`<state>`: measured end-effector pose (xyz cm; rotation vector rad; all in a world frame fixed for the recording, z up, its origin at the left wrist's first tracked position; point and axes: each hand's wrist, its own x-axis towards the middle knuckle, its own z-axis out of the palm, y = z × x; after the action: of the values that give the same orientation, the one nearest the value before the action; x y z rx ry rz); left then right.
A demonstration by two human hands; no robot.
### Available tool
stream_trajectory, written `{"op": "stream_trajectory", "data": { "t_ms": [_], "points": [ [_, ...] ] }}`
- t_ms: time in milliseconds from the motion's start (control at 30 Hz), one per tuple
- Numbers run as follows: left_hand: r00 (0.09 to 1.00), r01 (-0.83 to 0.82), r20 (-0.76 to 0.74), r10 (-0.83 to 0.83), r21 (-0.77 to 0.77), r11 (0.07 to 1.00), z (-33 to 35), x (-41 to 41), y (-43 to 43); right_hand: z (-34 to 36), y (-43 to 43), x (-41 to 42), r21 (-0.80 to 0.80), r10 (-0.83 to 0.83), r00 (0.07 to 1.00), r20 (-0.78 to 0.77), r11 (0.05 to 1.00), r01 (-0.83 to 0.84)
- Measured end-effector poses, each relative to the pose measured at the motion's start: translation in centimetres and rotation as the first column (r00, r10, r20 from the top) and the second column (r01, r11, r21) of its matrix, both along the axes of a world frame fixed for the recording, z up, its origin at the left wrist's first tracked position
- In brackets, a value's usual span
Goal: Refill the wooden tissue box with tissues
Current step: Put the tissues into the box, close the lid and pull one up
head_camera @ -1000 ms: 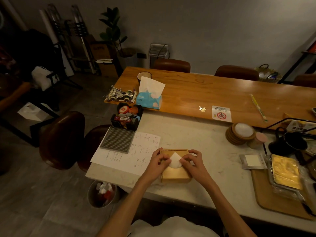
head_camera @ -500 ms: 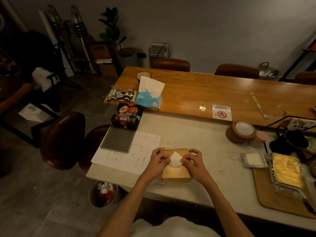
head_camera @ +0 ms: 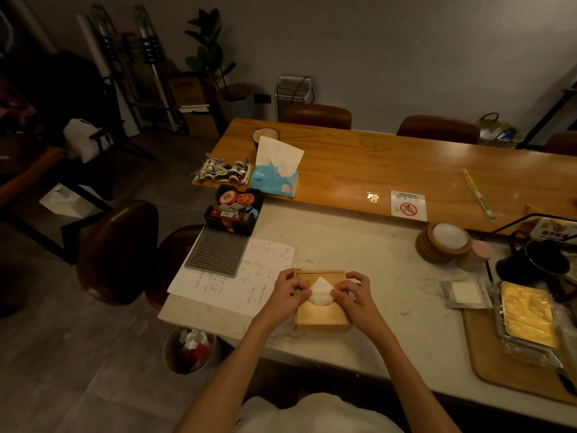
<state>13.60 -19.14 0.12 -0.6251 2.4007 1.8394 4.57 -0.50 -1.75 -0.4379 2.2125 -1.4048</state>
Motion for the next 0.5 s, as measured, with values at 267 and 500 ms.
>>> {"op": "stream_trajectory", "data": {
  "t_ms": [267, 500],
  "points": [
    [0.998, 0.056, 0.038, -0.057, 0.01, 0.998, 0.8, -0.1, -0.5, 0.6, 0.4, 0.0, 0.016, 0.039, 0.999, 0.016, 0.999, -0.04],
    [1.0, 0.029, 0.0, -0.029, 0.081, 0.996, 0.8, 0.0, -0.4, 1.4, 0.9, -0.1, -0.024, 0.026, 0.998, 0.059, 0.999, -0.024]
  ]
}}
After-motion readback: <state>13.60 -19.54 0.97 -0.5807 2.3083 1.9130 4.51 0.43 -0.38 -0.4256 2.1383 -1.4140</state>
